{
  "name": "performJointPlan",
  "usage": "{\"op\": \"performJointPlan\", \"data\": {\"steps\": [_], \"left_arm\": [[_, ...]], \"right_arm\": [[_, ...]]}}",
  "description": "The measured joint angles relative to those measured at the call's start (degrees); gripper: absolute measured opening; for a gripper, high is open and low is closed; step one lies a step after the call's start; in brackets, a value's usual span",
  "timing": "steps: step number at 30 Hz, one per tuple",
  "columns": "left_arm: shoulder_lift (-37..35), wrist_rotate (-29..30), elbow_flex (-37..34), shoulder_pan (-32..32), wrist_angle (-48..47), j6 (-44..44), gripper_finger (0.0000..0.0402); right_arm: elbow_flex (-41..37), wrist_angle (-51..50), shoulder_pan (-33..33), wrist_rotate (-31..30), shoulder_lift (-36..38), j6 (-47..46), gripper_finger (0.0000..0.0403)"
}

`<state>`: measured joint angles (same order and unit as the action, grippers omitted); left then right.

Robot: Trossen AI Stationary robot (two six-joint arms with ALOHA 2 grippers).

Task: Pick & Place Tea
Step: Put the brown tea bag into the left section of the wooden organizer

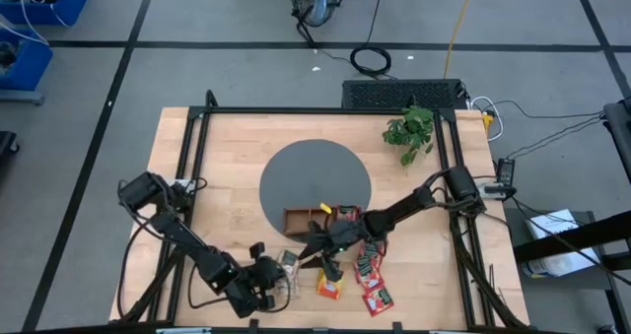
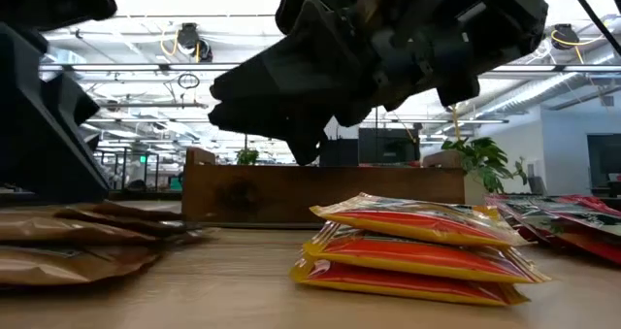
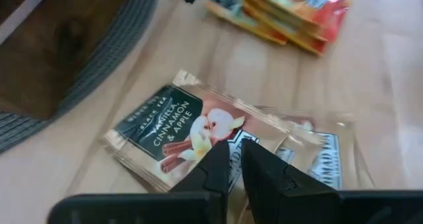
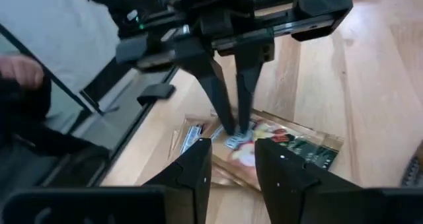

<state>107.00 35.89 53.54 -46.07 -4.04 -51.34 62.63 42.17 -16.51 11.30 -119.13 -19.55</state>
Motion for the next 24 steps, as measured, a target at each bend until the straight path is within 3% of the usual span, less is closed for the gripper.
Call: {"op": "performJointPlan", "data": {"steps": [10,24], "left_arm": [[0.0,0.4,0.0,0.2,0.1,1.3,0.0046],[0.0,1.3,-0.1,0.2,-0.5,2.2,0.0046]], "right_arm": [[-0.2,-6.1,0.6,4.4,-0.3,-2.0,0.0117],[-0.2,-7.5,2.4,2.4,-0.2,2.2,0.0117]]}}
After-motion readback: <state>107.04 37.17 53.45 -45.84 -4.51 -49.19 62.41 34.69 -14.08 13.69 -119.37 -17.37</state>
